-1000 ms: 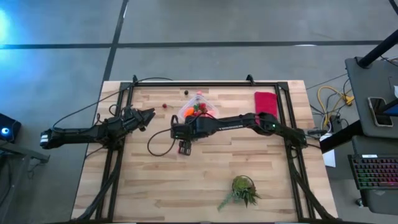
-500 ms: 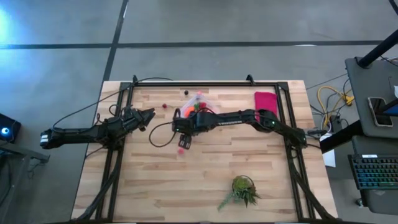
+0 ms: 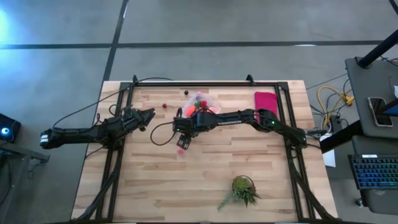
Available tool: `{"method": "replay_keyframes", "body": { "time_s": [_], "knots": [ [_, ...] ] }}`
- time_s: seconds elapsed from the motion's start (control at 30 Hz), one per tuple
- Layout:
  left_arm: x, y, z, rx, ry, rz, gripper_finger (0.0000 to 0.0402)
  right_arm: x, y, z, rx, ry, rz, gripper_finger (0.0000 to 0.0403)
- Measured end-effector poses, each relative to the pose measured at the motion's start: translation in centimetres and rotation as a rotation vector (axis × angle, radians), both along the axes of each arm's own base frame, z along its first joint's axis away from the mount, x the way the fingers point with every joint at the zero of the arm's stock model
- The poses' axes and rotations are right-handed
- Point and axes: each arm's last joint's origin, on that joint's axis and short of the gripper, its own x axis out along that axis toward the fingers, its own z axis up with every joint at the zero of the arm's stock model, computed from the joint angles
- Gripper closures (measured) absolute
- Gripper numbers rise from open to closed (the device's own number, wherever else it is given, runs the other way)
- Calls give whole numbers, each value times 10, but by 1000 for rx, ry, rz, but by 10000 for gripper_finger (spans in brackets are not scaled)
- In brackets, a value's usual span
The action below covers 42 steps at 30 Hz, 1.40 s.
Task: Pick and placing Produce into tupperware
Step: Put the blackberry into the transparent container
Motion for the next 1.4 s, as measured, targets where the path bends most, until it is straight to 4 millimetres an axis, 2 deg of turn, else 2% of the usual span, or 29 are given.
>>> {"method": "replay_keyframes", "body": {
  "time_s": [0.2, 0.53, 0.77, 1.07, 1.4],
  "knots": [
    [0, 0, 0, 0, 1, 0, 146, 1, 0, -8, 22, 6, -49, 183],
    [0, 0, 0, 0, 0, 0, 146, 5, -4, -9, -25, -34, -71, 183],
    [0, 0, 0, 0, 2, 0, 146, 4, -6, -14, 27, -32, -167, 184],
    [0, 0, 0, 0, 1, 0, 146, 4, -5, -13, 65, -33, -179, 184],
    [0, 0, 0, 0, 1, 0, 146, 0, -4, -15, 184, -26, -414, 184]
  ]
}}
